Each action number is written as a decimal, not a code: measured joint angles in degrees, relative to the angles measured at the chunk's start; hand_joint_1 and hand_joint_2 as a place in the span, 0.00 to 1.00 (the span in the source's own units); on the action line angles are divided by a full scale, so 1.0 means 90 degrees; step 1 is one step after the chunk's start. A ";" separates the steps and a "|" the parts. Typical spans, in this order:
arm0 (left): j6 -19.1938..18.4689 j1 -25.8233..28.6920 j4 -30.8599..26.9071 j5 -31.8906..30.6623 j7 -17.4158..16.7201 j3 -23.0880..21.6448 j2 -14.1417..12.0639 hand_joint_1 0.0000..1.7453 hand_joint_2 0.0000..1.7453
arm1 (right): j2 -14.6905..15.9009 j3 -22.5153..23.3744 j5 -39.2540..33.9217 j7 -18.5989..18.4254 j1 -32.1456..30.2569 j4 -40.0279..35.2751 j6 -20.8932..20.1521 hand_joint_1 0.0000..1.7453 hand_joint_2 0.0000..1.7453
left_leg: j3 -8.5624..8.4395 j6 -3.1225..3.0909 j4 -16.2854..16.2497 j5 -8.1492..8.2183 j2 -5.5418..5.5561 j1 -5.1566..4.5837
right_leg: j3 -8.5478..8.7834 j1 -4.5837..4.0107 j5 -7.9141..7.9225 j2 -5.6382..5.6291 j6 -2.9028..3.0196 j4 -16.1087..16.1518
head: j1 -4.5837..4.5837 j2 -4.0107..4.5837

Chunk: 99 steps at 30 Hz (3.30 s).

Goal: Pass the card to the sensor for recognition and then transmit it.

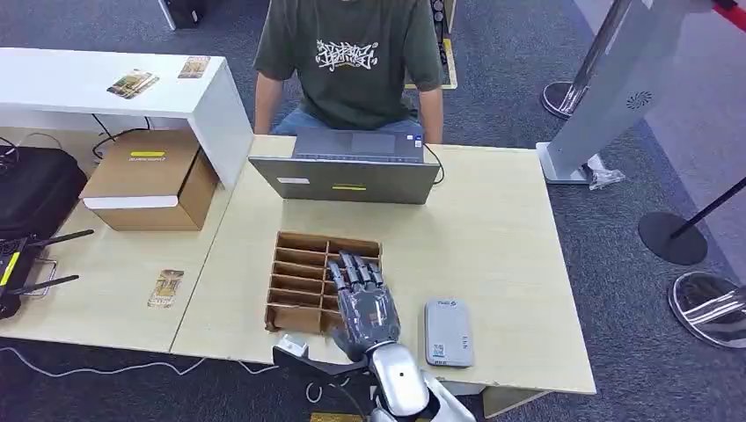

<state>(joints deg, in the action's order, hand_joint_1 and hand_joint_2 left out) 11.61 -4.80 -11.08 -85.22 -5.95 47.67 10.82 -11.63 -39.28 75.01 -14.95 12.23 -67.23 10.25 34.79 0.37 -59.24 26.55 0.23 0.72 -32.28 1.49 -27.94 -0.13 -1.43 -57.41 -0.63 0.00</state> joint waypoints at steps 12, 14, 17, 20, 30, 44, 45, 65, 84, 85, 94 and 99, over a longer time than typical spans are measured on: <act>0.0022 0.0000 0.0000 0.0012 0.0010 0.0000 0.0000 0.00 0.00 | 0.0172 0.0034 0.0350 -0.0357 -0.0281 -0.0384 -0.0505 0.00 1.00 | 0.0000 0.0000 0.0000 0.0000 0.0000 0.0000 | -0.0001 0.0000 0.0000 0.0000 0.0000 0.0000 | -0.0002 0.0000; 0.0041 0.0001 0.0000 0.0012 0.0010 0.0000 0.0002 0.00 0.00 | 0.0197 0.0061 0.0452 -0.0481 -0.0314 -0.0396 -0.0593 0.00 1.00 | 0.0000 0.0000 0.0000 0.0000 0.0000 0.0000 | -0.0003 0.0000 0.0000 -0.0002 0.0000 0.0000 | -0.0002 0.0000; 0.0056 0.0001 0.0000 0.0019 0.0010 0.0000 0.0002 0.00 0.00 | 0.0204 0.0122 0.0629 -0.0641 -0.0356 -0.0437 -0.0755 0.00 1.00 | -0.0001 0.0000 0.0000 0.0000 -0.0002 0.0000 | -0.0004 0.0000 0.0000 -0.0003 0.0000 0.0000 | -0.0002 0.0000; 0.0049 0.0002 0.0000 0.0019 0.0010 0.0000 0.0002 0.00 0.00 | 0.0206 0.0197 0.0792 -0.0799 -0.0398 -0.0532 -0.0908 0.00 1.00 | -0.0001 0.0000 0.0000 0.0000 -0.0002 0.0000 | -0.0005 0.0000 0.0000 -0.0005 0.0000 0.0000 | -0.0002 0.0000; 0.0039 0.0000 0.0000 0.0056 0.0010 0.0000 0.0005 0.00 0.00 | 0.0206 0.0350 0.0901 -0.0986 -0.0478 -0.0673 -0.1005 0.00 1.00 | -0.0001 0.0000 0.0000 0.0000 -0.0004 0.0000 | -0.0007 0.0000 0.0000 -0.0007 0.0000 0.0001 | -0.0005 0.0000; 0.0039 0.0000 0.0000 0.0078 -0.0010 0.0000 0.0027 0.00 0.00 | 0.0206 0.0376 0.0733 -0.0896 -0.0492 -0.0697 -0.1076 0.00 1.00 | 0.0000 0.0000 0.0000 0.0000 -0.0004 0.0000 | -0.0006 0.0000 0.0000 -0.0008 0.0000 0.0000 | -0.0005 0.0000; 0.0039 0.0000 0.0000 0.0080 -0.0010 0.0000 0.0029 0.00 0.00 | 0.0204 0.0374 0.0719 -0.0879 -0.0489 -0.0690 -0.1083 0.00 1.00 | 0.0000 0.0000 0.0000 0.0000 -0.0004 0.0000 | -0.0006 0.0000 0.0000 -0.0008 0.0000 0.0001 | -0.0002 0.0000; 0.0041 -0.0004 0.0000 0.0102 -0.0032 0.0000 0.0032 0.00 0.00 | 0.0172 0.0272 0.0464 -0.0797 -0.0404 -0.0350 -0.1110 0.00 1.00 | 0.0000 0.0000 0.0000 0.0000 -0.0004 0.0000 | -0.0005 0.0000 0.0000 -0.0007 0.0000 0.0000 | -0.0002 0.0000; -0.0019 -0.0018 0.0000 0.0097 -0.0092 0.0000 0.0032 0.00 0.00 | 0.0187 0.0282 0.0614 -0.0881 -0.0435 -0.0571 -0.0770 0.00 1.00 | 0.0000 0.0000 0.0000 0.0000 -0.0004 0.0000 | -0.0005 0.0000 0.0000 -0.0007 0.0000 0.0000 | -0.0005 0.0000; -0.0022 -0.0024 0.0000 0.0095 -0.0111 0.0000 0.0032 0.00 0.00 | 0.0187 0.0282 0.0600 -0.0870 -0.0434 -0.0568 -0.0777 0.00 1.00 | 0.0000 0.0000 0.0000 0.0000 -0.0004 0.0000 | -0.0005 0.0000 0.0000 -0.0007 0.0000 0.0000 | -0.0002 0.0000; -0.0022 -0.0052 0.0000 0.0075 -0.0134 0.0000 0.0029 0.00 0.00 | 0.0187 0.0282 0.0537 -0.0852 -0.0433 -0.0551 -0.0787 0.00 1.00 | 0.0000 0.0000 0.0000 0.0000 -0.0004 0.0000 | -0.0005 0.0000 0.0000 -0.0007 0.0000 0.0000 | -0.0002 0.0000; -0.0032 -0.0059 0.0000 0.0070 -0.0143 0.0000 0.0029 0.00 0.00 | 0.0187 0.0282 0.0522 -0.0852 -0.0432 -0.0546 -0.0792 0.00 1.00 | 0.0000 0.0000 0.0000 0.0000 -0.0004 0.0000 | -0.0005 0.0000 0.0000 -0.0007 0.0000 0.0000 | -0.0002 0.0000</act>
<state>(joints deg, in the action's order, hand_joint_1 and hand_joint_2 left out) 11.32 -5.32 -11.08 -84.59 -7.23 47.67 11.08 -9.94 -36.74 79.71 -22.62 8.34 -72.15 3.13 34.79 0.37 -59.24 26.55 0.20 0.72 -32.33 1.49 -27.93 -0.20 -1.43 -57.41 -0.66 0.00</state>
